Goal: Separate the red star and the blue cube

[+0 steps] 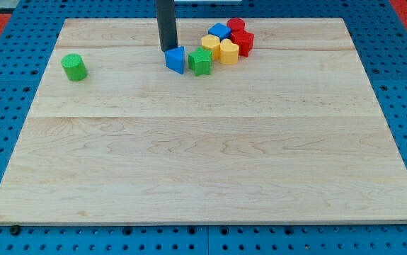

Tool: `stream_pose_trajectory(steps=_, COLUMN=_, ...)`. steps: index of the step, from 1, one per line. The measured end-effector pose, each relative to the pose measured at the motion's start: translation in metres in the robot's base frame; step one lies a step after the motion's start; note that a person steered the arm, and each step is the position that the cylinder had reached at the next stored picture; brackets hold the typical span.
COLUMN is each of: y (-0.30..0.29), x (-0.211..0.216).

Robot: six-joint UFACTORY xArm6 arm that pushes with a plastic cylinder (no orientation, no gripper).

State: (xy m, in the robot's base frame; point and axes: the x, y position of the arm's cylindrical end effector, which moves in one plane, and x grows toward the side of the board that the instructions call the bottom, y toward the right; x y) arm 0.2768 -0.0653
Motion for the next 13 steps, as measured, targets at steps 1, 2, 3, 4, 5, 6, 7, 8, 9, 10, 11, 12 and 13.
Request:
stream_pose_trajectory(steps=1, y=0.003, x=-0.019)
stream_pose_trajectory(steps=2, y=0.012, x=-0.029)
stream_pose_trajectory(steps=3, y=0.024, x=-0.018)
stream_pose_trajectory(steps=4, y=0.055, x=-0.018)
stream_pose_trajectory(steps=5, y=0.067, x=-0.020)
stream_pose_trajectory(steps=6, y=0.074, x=-0.026)
stream_pose_trajectory(steps=7, y=0.082, x=-0.027)
stream_pose_trajectory(steps=8, y=0.116, x=-0.029)
stream_pose_trajectory(steps=9, y=0.151, x=-0.028)
stream_pose_trajectory(steps=10, y=0.177, x=-0.015)
stream_pose_trajectory(steps=11, y=0.203, x=-0.003)
stream_pose_trajectory(steps=12, y=0.220, x=0.011)
stream_pose_trajectory(steps=13, y=0.222, x=0.012)
